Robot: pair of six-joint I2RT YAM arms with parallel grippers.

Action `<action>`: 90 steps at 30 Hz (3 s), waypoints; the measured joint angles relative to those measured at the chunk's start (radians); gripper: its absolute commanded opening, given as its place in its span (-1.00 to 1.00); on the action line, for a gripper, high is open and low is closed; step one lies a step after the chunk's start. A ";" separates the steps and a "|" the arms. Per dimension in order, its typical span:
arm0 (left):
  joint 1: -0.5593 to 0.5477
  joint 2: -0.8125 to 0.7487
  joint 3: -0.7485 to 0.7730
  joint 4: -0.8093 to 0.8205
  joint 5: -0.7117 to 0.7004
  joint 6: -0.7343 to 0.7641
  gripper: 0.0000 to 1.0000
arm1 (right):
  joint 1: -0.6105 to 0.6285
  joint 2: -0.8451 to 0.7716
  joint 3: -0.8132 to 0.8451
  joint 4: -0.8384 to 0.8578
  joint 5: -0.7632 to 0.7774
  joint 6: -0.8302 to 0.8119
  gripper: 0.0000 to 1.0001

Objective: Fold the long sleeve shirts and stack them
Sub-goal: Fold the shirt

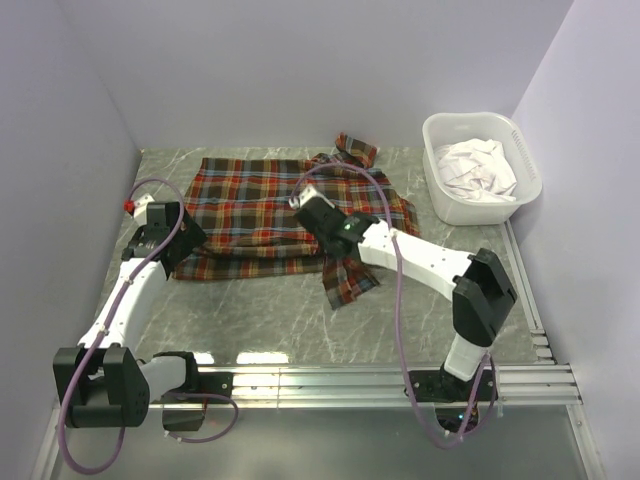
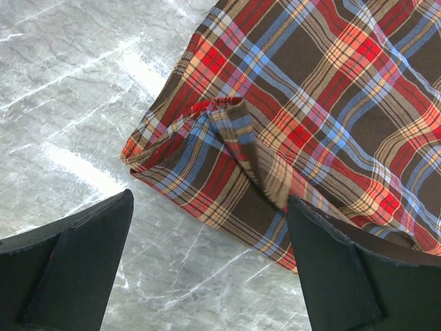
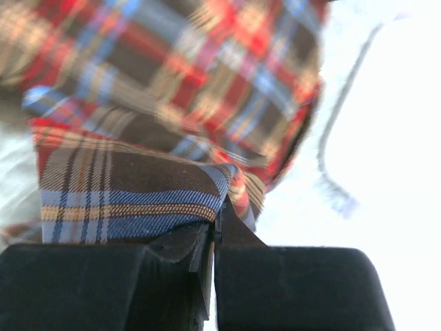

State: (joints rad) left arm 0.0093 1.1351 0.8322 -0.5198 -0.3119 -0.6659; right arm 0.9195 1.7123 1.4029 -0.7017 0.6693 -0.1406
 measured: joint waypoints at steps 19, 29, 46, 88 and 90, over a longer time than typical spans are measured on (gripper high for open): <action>0.000 0.091 0.000 -0.001 0.014 -0.002 0.99 | -0.246 0.438 0.447 0.272 -0.045 -0.240 0.26; 0.000 0.188 0.075 -0.052 0.059 -0.039 0.99 | -0.340 0.214 0.343 0.157 -0.150 0.124 0.32; 0.006 0.435 0.126 -0.011 0.132 -0.210 0.93 | -0.677 -0.230 -0.674 0.584 -0.745 0.830 0.20; 0.024 0.661 0.387 -0.188 0.041 -0.369 0.27 | -0.570 -0.179 -0.594 0.575 -0.684 0.702 0.71; 0.018 0.661 0.388 -0.201 0.038 -0.380 0.03 | -0.573 -0.173 -0.604 0.576 -0.684 0.708 0.70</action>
State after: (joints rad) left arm 0.0273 1.7966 1.2205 -0.7208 -0.2741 -1.0458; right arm 0.3462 1.5391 0.7986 -0.1261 -0.0151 0.5678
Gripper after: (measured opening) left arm 0.619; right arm 0.857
